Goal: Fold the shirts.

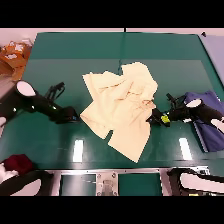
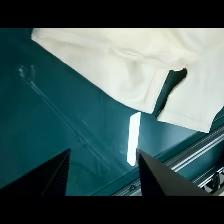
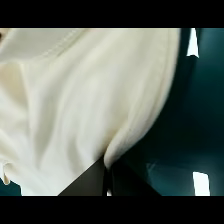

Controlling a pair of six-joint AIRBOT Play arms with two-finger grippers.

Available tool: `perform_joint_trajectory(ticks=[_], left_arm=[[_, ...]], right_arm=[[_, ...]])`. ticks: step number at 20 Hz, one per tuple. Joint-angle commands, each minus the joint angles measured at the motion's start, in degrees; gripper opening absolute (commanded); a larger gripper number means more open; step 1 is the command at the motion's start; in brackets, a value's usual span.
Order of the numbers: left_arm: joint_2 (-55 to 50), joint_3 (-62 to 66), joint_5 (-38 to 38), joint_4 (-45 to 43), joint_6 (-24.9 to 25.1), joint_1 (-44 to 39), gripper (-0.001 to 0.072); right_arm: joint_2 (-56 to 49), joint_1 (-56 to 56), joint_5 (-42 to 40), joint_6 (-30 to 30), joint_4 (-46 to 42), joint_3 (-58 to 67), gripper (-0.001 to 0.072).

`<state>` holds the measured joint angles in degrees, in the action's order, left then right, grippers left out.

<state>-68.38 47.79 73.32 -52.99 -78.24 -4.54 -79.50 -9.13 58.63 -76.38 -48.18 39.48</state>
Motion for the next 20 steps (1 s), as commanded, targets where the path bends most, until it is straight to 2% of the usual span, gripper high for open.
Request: perform_joint_trajectory(ticks=[1,5,9,13,14,15,16,18,19,20], left_arm=[[1.7,-11.9,-15.0,10.1,0.7,-4.9,0.0469],[-0.1,-16.5,-30.4,18.0,0.7,-16.3,0.0469],[-5.4,-16.5,-32.2,21.8,0.7,-22.8,0.0470],[-7.0,-16.5,-35.3,22.4,0.7,-23.4,0.0468],[-7.0,-16.4,-36.9,22.4,0.7,-23.4,0.0429],[-7.0,-16.4,-37.9,22.2,0.8,-23.4,0.0118],[-7.0,-16.3,-38.0,21.7,1.0,-23.3,0.0019],[-6.8,-15.0,-33.7,18.1,2.2,-22.4,0.0018],[-6.0,-13.9,-29.5,13.1,1.3,-20.8,0.0018],[-4.7,-12.5,-24.7,5.5,-2.2,-18.3,0.0017]], right_arm=[[-0.3,0.9,-0.4,0.6,0.4,2.4,0.0018],[-0.3,0.9,0.5,0.5,1.1,3.8,0.0018],[-0.3,0.9,0.5,0.5,1.3,3.8,0.0018],[-0.3,0.9,0.5,0.5,1.3,4.0,0.0017],[-0.2,0.9,0.6,0.5,1.4,4.0,0.0017],[-0.2,0.9,0.8,0.5,1.8,4.0,0.0017],[-0.2,0.9,1.5,0.6,1.7,4.4,0.0016],[-0.2,0.0,5.4,0.5,1.7,6.9,0.0017],[0.0,-0.9,8.0,0.5,1.7,9.2,0.0017],[0.9,-2.4,10.6,0.3,1.7,12.2,0.0016]])
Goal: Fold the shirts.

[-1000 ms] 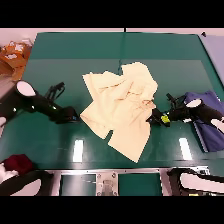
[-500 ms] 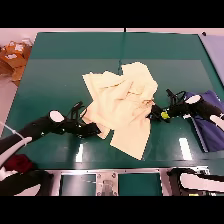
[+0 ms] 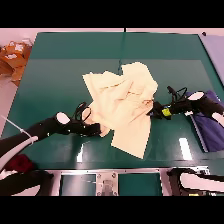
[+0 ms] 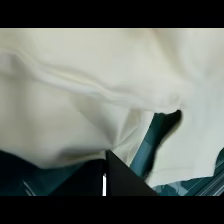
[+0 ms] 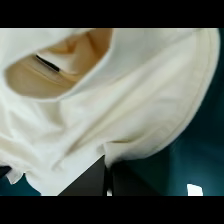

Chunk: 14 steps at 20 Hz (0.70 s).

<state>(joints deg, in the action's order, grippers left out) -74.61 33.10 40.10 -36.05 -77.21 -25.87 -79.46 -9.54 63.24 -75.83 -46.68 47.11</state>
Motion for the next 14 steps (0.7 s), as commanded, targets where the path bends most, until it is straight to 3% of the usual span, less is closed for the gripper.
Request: perform_joint_trajectory(ticks=[1,3,6,9,14], left_arm=[[3.3,3.7,12.9,-19.7,-7.3,6.1,0.0017],[8.6,7.5,21.4,-34.8,-12.9,13.3,0.0018],[17.2,17.6,28.9,-46.3,-13.2,21.1,0.0017],[23.2,34.9,30.8,-50.8,-12.7,22.8,0.0018],[25.1,73.8,31.7,-52.4,-9.2,22.8,0.0018]], right_arm=[[2.4,-4.0,7.8,-1.0,0.2,7.6,0.0016],[7.1,-8.0,9.4,-3.2,0.2,12.8,0.0017],[16.6,-13.0,10.6,-3.9,4.6,19.5,0.0017],[24.8,-15.8,9.2,-5.2,11.6,27.8,0.0016],[33.1,-21.5,2.1,-11.1,12.2,48.3,0.0016]])
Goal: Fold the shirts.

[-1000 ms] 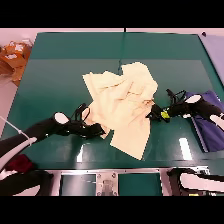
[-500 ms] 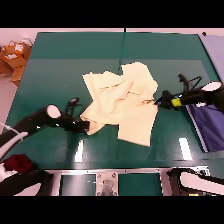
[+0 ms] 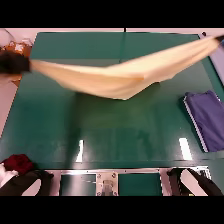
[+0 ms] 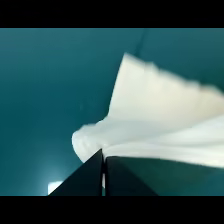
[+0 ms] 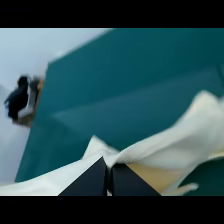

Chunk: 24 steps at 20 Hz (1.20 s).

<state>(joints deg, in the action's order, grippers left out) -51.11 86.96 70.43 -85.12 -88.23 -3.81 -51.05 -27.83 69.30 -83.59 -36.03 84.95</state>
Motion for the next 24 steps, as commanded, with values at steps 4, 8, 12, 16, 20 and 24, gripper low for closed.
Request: perform_joint_trajectory(ticks=[4,8,12,16,20,24], left_arm=[[1.8,40.1,-0.2,-3.6,6.1,0.7,0.0018],[1.8,41.7,-0.1,-6.2,7.9,0.7,0.0018],[1.0,28.0,-2.8,-5.5,10.3,0.7,0.0018],[-7.8,14.7,-4.9,-0.7,13.0,0.7,0.0018],[-24.9,10.6,-7.5,8.8,16.8,0.7,0.0019],[-41.3,10.7,-9.4,14.9,16.7,-0.1,0.0018]], right_arm=[[6.3,-7.7,-6.8,-6.4,1.5,25.7,0.0016],[6.2,-7.9,-8.6,-6.7,0.2,31.1,0.0016],[4.7,-7.8,-3.8,-7.4,0.3,22.1,0.0016],[2.1,-0.8,-8.0,-1.0,-0.3,0.4,0.0016],[-8.3,6.9,-20.5,5.4,-2.8,-18.0,0.0017],[-28.5,10.0,-26.5,7.9,-2.1,-18.3,0.0017]])
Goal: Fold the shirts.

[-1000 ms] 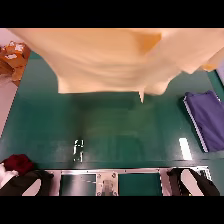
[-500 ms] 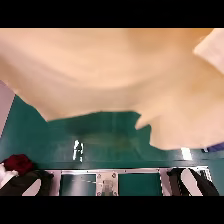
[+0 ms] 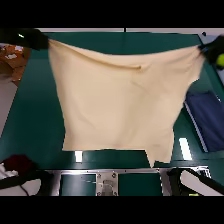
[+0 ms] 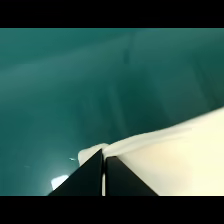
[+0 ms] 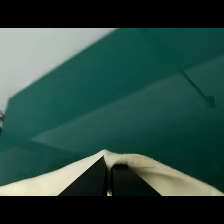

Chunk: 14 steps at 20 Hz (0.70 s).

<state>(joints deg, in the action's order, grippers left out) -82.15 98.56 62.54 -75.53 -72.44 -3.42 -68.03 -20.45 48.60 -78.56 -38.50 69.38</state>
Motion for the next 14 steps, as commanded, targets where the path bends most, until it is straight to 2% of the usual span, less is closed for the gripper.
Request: perform_joint_trajectory(ticks=[1,6,10,12,14], left_arm=[[-12.9,-0.9,-1.7,5.3,0.3,-0.7,0.0018],[-17.1,-1.0,-6.2,5.0,-1.6,-0.7,0.0018],[-17.1,-1.0,-11.6,5.0,-2.7,-0.7,0.0018],[-17.1,-1.0,-11.0,3.2,-2.8,-0.7,0.0018],[-17.1,-0.9,-7.6,-1.0,-3.8,-0.6,0.0018]], right_arm=[[-16.6,2.8,-6.0,2.8,0.6,-0.6,0.0017],[-32.4,2.9,-5.5,2.6,0.6,12.5,0.0017],[-36.5,2.9,-5.5,2.5,0.6,21.6,0.0017],[-36.6,2.6,-5.2,2.6,0.5,23.5,0.0017],[-36.6,0.9,-0.3,2.8,0.2,24.7,0.0016]])
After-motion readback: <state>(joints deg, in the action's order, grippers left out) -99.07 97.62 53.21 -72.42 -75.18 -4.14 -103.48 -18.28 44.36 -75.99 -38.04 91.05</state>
